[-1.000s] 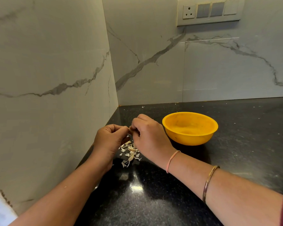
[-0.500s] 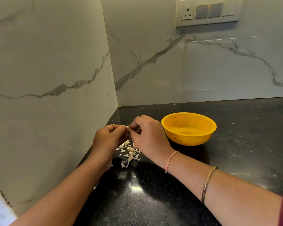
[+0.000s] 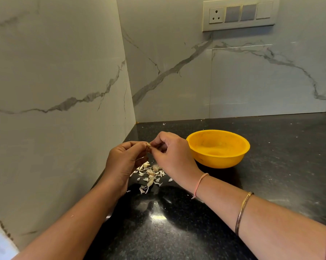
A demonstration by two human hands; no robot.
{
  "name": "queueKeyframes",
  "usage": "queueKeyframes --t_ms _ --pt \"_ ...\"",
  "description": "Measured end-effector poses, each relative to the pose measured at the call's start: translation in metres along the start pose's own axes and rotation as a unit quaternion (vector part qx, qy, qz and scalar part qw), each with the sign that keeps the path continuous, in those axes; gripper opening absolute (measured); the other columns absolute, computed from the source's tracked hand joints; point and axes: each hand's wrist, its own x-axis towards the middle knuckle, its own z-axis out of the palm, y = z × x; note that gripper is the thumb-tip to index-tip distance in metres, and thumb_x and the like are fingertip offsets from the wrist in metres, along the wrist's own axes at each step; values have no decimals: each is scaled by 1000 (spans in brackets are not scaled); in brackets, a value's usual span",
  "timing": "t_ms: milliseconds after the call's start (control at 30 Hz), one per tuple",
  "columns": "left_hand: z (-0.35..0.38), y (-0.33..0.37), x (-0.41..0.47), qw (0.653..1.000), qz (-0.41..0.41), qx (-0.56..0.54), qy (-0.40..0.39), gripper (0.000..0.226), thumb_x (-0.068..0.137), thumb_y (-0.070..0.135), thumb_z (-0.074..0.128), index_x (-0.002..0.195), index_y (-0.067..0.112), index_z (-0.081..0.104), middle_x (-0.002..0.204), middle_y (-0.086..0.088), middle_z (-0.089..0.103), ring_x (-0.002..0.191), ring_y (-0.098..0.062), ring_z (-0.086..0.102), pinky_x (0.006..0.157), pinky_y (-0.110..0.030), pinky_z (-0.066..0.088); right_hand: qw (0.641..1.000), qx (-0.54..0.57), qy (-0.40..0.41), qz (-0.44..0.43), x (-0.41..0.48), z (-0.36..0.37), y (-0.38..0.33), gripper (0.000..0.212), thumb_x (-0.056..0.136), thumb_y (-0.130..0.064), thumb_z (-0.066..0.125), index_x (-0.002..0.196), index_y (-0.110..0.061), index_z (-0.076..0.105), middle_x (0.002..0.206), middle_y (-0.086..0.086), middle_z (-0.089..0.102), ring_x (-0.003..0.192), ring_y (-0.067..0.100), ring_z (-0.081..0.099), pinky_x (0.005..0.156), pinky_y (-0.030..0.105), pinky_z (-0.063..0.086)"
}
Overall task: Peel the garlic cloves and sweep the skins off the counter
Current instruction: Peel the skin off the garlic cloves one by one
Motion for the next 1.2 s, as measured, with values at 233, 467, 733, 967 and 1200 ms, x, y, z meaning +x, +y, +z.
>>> queueKeyframes --t_ms 233,467,733,967,1200 --pt "-1 -2 1 1000 6 22 9 10 83 4 63 77 7 68 79 -10 69 78 -19 64 78 -29 54 998 -47 7 -38 -1 -1 0 3 81 -8 67 80 -7 65 79 5 60 70 14 53 58 23 45" --pt "-2 -9 7 998 9 56 35 8 84 8 63 78 8 68 80 -14 67 77 -21 64 76 -31 54 999 -20 7 -23 -1 1 -1 3 82 -10 68 83 -7 68 81 5 64 71 14 58 60 22 50" --pt "-7 -9 9 995 -10 86 56 14 82 20 70 74 8 67 71 -7 63 66 -16 58 68 -28 53 990 113 -23 79 3 0 6 9 86 -13 65 92 -8 69 81 6 69 77 20 66 72 42 57" --pt "-6 -2 5 993 62 96 29 15 85 4 64 80 18 67 79 -1 68 75 -16 64 72 -27 56 999 36 -34 3 1 -4 4 19 94 -15 54 103 -11 70 88 3 67 76 8 56 63 16 45" --pt "-4 0 4 999 32 41 10 10 84 6 64 77 9 70 76 -10 66 73 -17 62 70 -24 57 999 -4 -23 -29 2 -5 4 21 91 -9 57 108 -6 69 101 8 67 90 14 60 73 12 45"
